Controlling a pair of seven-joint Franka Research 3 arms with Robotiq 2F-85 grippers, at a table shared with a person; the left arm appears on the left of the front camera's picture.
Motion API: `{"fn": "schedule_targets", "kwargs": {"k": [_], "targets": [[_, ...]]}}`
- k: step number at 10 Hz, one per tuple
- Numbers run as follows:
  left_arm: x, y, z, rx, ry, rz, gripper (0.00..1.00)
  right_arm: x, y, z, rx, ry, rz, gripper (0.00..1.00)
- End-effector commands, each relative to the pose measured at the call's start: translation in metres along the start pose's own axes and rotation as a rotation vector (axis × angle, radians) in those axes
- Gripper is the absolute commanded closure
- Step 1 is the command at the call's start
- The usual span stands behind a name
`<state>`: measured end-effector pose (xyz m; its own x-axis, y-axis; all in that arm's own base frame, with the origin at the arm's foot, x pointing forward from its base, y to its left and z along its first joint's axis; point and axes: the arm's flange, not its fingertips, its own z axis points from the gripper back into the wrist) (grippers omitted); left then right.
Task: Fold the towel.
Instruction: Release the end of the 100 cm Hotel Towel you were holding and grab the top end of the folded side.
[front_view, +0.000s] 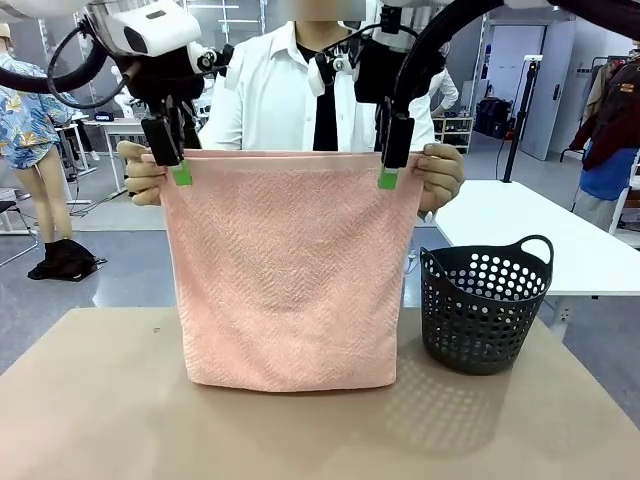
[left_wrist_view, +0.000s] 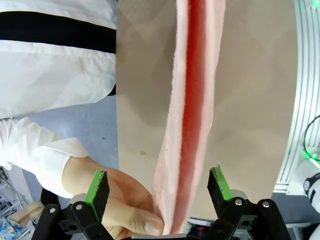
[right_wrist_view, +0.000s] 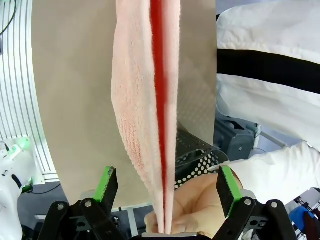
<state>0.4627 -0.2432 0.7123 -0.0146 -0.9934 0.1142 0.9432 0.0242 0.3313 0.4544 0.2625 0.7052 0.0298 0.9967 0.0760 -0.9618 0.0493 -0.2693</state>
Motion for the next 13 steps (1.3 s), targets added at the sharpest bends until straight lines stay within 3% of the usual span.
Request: {"fn": "schedule_targets", "kwargs": {"k": [1, 3, 4, 5, 6, 7, 8, 9, 11, 13], "targets": [[0.0027, 0.0103, -0.0019, -0.02, 0.049, -0.013, 0.0, 0.0003, -0.0073, -0.0037, 0.039, 0.007, 0.019, 0.0], [0.0036, 0.0131, -0.0074, -0.04, 0.041, -0.003, 0.0, 0.0034, -0.0083, -0.0103, 0.054, 0.02, 0.016, 0.0], [0.0035, 0.0128, -0.0092, -0.048, 0.058, -0.001, 0.51, 0.0039, -0.0099, -0.0127, 0.049, 0.023, 0.015, 0.27], [0.0032, 0.0121, -0.0097, -0.049, 0.061, 0.005, 0.58, 0.0045, -0.0109, -0.0135, 0.052, 0.017, 0.011, 0.6], [0.0026, 0.0114, -0.0078, -0.045, 0.061, 0.011, 1.0, 0.0056, -0.0103, -0.0127, 0.05, 0.011, 0.016, 0.6], [0.0024, 0.0115, -0.0052, -0.034, 0.052, 0.012, 1.0, 0.0062, -0.0106, -0.0117, 0.044, 0.011, 0.019, 1.0], [0.0015, 0.0106, -0.0037, -0.035, 0.055, 0.009, 1.0, 0.0073, -0.01, -0.0124, 0.044, 0.013, 0.02, 0.77], [0.0001, 0.0107, -0.0026, -0.039, 0.049, 0.004, 0.86, 0.0077, -0.0093, -0.0131, 0.046, 0.014, 0.019, 1.0], [0.0007, 0.0101, -0.0021, -0.041, 0.045, 0.009, 1.0, 0.0071, -0.0077, -0.0121, 0.043, 0.014, 0.02, 1.0], [-0.0007, 0.0081, -0.0025, -0.041, 0.044, 0.007, 1.0, 0.0073, -0.0056, -0.0122, 0.037, 0.014, 0.024, 1.0]]}}
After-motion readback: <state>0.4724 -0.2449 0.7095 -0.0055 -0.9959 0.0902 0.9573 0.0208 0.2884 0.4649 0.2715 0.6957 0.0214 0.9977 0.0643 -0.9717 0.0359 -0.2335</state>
